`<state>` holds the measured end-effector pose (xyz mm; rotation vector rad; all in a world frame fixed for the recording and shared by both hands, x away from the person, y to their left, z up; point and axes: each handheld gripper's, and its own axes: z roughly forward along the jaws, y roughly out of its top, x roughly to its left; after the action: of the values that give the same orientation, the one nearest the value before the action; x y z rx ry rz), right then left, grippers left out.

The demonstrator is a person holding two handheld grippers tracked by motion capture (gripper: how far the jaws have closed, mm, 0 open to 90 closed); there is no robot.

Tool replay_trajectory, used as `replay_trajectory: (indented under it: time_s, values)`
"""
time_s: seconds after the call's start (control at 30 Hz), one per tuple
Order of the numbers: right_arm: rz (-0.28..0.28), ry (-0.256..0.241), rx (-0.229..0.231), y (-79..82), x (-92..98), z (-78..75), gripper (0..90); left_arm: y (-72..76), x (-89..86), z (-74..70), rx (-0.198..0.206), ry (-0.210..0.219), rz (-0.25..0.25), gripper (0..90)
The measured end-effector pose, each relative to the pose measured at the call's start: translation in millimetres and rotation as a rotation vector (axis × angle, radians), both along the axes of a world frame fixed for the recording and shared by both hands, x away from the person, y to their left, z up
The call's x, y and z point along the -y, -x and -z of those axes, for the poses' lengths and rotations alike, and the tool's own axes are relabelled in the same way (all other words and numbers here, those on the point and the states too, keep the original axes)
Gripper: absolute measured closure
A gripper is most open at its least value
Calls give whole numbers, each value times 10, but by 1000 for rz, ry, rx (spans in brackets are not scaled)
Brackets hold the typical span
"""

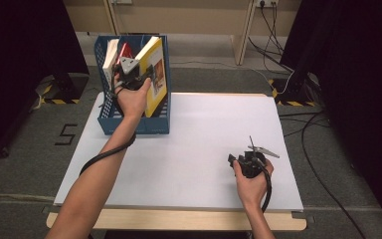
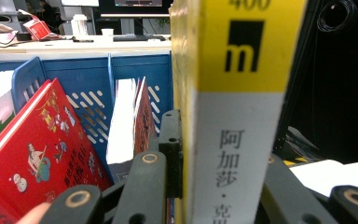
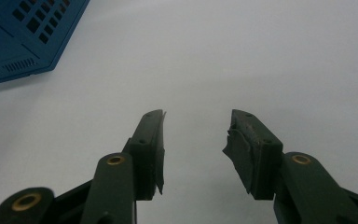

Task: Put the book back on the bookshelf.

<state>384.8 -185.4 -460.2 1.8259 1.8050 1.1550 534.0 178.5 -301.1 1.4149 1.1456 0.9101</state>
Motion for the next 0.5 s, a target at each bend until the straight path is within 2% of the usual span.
replay_trajectory:
  time_s: [0.37, 0.5]
  values:
    - [10, -14, -8, 8, -16, -13, 560, -54, 45, 17, -4, -4, -9, 750]
    - [5, -5, -2, 8, -4, -11, 559, -74, 63, 22, -9, -2, -10, 750]
